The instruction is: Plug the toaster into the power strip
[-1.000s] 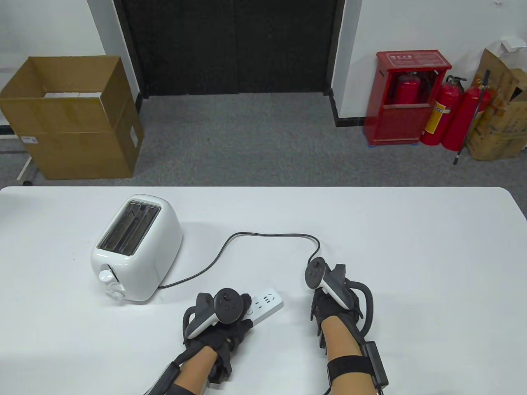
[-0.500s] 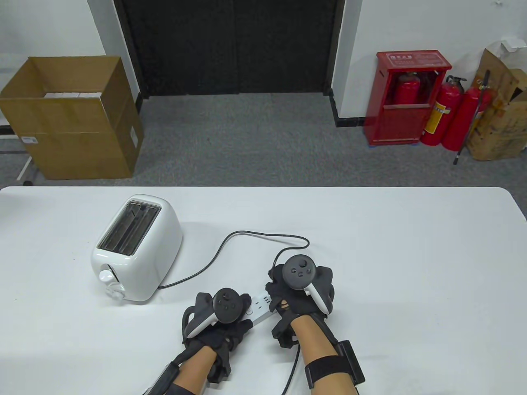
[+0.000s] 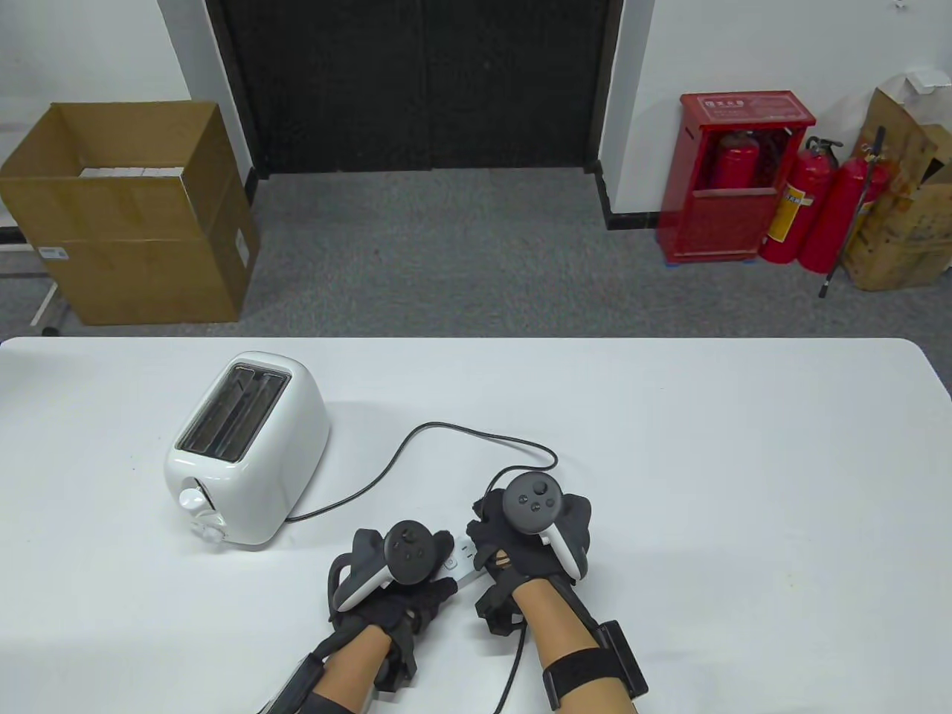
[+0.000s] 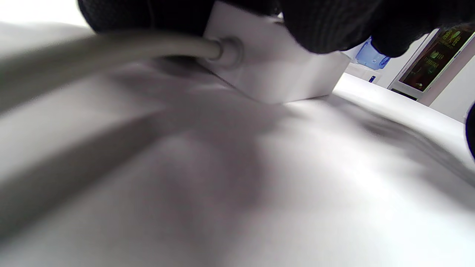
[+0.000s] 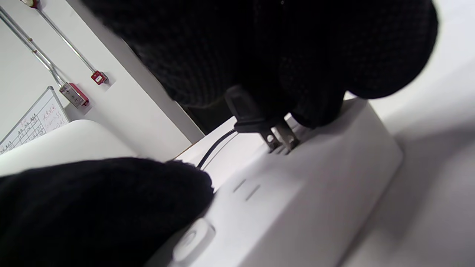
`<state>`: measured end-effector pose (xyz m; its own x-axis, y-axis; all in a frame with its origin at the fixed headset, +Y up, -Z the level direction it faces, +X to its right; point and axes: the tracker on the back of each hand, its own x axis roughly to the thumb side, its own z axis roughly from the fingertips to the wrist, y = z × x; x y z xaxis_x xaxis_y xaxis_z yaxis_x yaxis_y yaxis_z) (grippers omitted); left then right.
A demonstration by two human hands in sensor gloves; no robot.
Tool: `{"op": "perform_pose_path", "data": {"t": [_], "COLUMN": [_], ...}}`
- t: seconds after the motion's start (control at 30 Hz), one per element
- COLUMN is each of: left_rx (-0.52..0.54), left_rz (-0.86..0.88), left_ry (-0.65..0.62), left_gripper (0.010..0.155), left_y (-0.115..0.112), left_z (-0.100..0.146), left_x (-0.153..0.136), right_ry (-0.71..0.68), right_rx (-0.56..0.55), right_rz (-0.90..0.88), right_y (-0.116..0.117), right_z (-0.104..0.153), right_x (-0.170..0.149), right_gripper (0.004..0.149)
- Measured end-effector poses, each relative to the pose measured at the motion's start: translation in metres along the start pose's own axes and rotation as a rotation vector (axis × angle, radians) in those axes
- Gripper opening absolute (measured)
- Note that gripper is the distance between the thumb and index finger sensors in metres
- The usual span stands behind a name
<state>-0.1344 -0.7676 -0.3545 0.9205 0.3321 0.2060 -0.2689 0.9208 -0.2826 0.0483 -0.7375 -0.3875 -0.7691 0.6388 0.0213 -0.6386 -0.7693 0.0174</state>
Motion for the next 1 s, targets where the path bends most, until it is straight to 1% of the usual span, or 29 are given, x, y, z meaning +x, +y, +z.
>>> {"op": "perform_pose_path", "data": {"t": [0.07,0.23,0.33,0.37,0.4,0.43,0.57,0.67,0.8,0.87,0.9,0.93,1.0], "left_rx": [0.006,0.013,0.016,0.014,0.015,0.016,0.015,0.017,0.016,0.018,0.007,-0.013,-0.078], "left_rz": [-0.003,-0.025,-0.025,-0.022,-0.022,-0.020,-0.016,-0.021,-0.045,-0.067,-0.078,-0.086,-0.066], "left_ry": [0.000,0.005,0.007,0.006,0.009,0.008,0.009,0.009,0.003,0.001,0.005,0.013,0.027], "left_gripper": [0.070,0.070,0.070,0.070,0.070,0.070,0.070,0.070,0.070,0.070,0.070,0.071,0.073], "left_y": [0.000,0.000,0.000,0.000,0.000,0.000,0.000,0.000,0.000,0.001,0.002,0.003,0.005], "left_z": [0.000,0.000,0.000,0.000,0.000,0.000,0.000,0.000,0.000,0.001,0.000,0.000,-0.001], "left_x": [0.000,0.002,0.002,0.002,0.002,0.001,0.001,0.001,0.002,0.003,0.003,0.003,0.003], "right_ry": [-0.010,-0.019,-0.006,0.031,0.001,0.019,0.019,0.052,0.080,0.125,0.146,0.177,0.184], "right_rx": [-0.031,-0.049,-0.046,-0.009,-0.029,-0.029,0.000,0.024,0.038,0.106,0.165,0.247,0.351], "right_rz": [0.028,0.100,0.118,0.167,0.141,0.128,0.161,0.125,0.125,0.110,0.068,0.025,-0.045], "right_y": [0.002,0.005,0.010,0.011,0.013,0.014,0.015,0.015,0.015,0.015,0.013,0.010,0.003], "right_z": [0.002,0.005,0.005,0.005,0.004,0.002,0.001,-0.002,-0.001,0.001,0.001,0.002,0.005], "right_x": [0.000,0.006,0.008,0.005,0.006,0.006,0.005,0.003,-0.001,-0.006,-0.010,-0.014,-0.017], "right_gripper": [0.042,0.043,0.043,0.044,0.044,0.044,0.045,0.044,0.046,0.048,0.050,0.053,0.062]}}
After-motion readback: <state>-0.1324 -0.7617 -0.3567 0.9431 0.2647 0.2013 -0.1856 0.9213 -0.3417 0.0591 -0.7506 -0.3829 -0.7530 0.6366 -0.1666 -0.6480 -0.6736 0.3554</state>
